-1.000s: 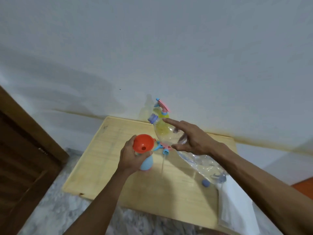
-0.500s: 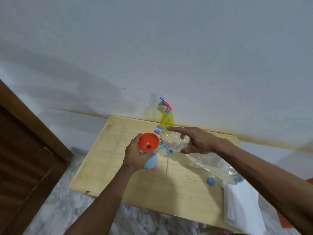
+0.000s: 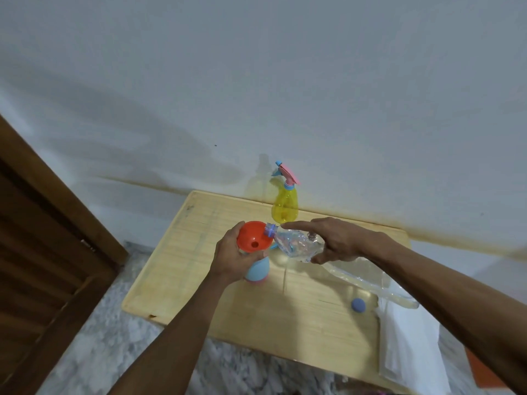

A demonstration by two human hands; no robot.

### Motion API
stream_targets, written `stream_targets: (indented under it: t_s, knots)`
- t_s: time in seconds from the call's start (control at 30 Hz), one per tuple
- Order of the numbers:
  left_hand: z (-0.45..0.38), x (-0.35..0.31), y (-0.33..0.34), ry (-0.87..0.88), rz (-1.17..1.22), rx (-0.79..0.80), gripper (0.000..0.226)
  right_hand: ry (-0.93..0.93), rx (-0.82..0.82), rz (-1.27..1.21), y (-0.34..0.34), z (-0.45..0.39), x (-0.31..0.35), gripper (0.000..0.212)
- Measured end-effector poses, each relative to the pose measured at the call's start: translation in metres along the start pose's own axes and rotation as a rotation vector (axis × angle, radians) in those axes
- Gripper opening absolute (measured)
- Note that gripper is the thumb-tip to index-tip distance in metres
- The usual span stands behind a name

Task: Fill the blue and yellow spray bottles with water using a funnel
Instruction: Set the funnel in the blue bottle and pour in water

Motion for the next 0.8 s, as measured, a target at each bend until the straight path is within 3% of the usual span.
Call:
stream_targets:
  t_s: [0.8]
  knots:
    - [0.000,-0.005,-0.002,0.000,-0.039,0.016,0.089,0.007,0.073,0.095,-0.012,-0.001,0.011,0.098]
Point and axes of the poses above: each hand's wrist, its own z-axis away from the middle knuckle, its own y-axis out of the palm, x = y × z, the point moved 1 cm from there along -z, towards the middle knuckle, and after that the axes turned 13 degrees about -x, right-handed, at the moved point
